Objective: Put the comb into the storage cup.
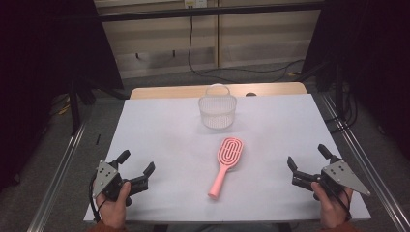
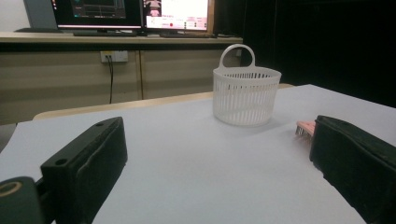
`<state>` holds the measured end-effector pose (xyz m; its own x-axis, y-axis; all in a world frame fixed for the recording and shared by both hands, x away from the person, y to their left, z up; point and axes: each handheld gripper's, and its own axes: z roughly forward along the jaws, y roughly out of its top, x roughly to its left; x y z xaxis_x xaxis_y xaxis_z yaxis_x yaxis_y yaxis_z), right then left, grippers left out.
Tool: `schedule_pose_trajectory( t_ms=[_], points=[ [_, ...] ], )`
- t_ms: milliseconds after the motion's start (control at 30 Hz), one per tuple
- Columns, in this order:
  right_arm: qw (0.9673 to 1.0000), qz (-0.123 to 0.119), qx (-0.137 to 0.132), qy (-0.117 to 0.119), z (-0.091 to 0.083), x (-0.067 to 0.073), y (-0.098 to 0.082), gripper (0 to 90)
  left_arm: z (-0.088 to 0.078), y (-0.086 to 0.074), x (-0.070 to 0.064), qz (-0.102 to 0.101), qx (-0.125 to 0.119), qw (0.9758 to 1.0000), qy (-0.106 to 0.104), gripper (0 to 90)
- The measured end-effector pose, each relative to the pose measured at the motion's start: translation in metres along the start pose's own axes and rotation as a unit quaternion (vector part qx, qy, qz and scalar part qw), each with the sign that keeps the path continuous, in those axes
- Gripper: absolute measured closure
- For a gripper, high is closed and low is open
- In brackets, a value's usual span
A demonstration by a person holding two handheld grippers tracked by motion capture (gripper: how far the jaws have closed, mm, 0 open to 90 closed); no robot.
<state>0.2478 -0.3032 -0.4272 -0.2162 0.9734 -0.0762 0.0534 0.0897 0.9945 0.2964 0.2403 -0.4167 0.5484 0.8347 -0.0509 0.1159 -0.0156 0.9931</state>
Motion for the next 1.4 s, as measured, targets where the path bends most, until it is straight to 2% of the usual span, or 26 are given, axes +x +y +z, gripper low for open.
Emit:
schedule_pose_trajectory(
  t_ms=[167, 267, 533, 733, 933, 1233, 1400],
  points=[
    [1.0000, 0.000, 0.002, 0.007, 0.003, 0.000, -0.001, 0.0, 0.000, 0.000, 0.000, 0.003, 0.002, 1.0000, -0.001, 3.8],
    [0.9999, 0.001, 0.002, 0.014, 0.004, 0.001, -0.001, 0.0, 0.000, 0.000, 0.000, -0.003, 0.002, 1.0000, -0.001, 3.8],
    [0.9995, 0.013, -0.005, 0.029, 0.005, 0.004, -0.001, 0.0, 0.000, -0.001, -0.001, -0.004, 0.007, 1.0000, -0.004, 3.8],
    [0.9987, 0.007, -0.011, 0.049, 0.007, 0.011, 0.002, 0.0, -0.002, -0.001, -0.001, -0.002, 0.002, 1.0000, -0.005, 3.8],
    [0.9980, 0.010, -0.016, 0.061, 0.010, 0.017, 0.004, 0.0, -0.003, 0.000, -0.002, 0.000, 0.001, 1.0000, -0.009, 3.8],
    [0.9951, 0.005, -0.024, 0.096, 0.017, 0.029, 0.008, 0.0, -0.002, 0.000, -0.003, 0.002, 0.003, 0.9999, -0.011, 3.6],
    [0.9950, 0.003, -0.020, 0.098, 0.020, 0.031, 0.008, 0.0, -0.002, 0.000, -0.003, 0.004, 0.002, 0.9999, -0.014, 3.5]
  ],
)
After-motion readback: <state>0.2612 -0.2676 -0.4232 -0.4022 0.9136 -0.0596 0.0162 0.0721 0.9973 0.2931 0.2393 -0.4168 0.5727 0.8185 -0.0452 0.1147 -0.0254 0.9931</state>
